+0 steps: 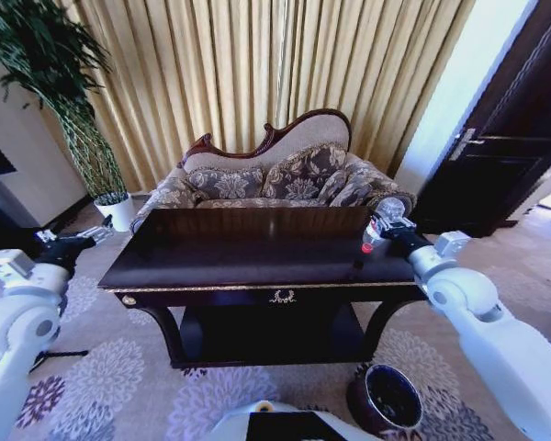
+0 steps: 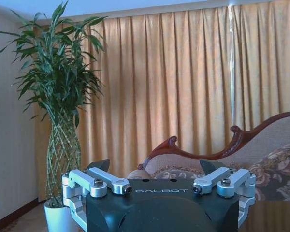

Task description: Move to the front of the table and place the trash on the table into the trash bin.

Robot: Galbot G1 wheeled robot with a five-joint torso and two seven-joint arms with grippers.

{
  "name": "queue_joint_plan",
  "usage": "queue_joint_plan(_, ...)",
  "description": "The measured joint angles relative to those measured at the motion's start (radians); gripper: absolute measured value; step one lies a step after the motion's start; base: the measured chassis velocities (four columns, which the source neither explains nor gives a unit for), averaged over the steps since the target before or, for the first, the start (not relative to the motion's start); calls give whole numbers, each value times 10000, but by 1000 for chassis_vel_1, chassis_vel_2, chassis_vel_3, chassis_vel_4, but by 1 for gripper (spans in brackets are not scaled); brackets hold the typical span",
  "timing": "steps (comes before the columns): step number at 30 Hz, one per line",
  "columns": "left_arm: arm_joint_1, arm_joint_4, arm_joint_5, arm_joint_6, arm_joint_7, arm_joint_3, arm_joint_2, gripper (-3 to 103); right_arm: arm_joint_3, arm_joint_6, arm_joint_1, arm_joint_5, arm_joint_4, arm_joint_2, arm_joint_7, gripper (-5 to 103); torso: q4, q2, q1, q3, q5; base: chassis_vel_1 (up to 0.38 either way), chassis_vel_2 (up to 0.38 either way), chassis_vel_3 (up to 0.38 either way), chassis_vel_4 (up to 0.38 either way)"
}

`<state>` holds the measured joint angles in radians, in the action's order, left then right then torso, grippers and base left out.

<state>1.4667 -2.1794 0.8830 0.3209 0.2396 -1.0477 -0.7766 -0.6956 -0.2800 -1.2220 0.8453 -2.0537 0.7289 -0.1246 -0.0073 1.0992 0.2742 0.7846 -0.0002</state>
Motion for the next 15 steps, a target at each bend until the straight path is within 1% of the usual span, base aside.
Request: queue_joint_plan(15,70,-5,-29,-20,-93,27,102,100,-190,85,-146,10,-78,89,-58,26,1,0,-1,-1,-1,96,-98,-92,101)
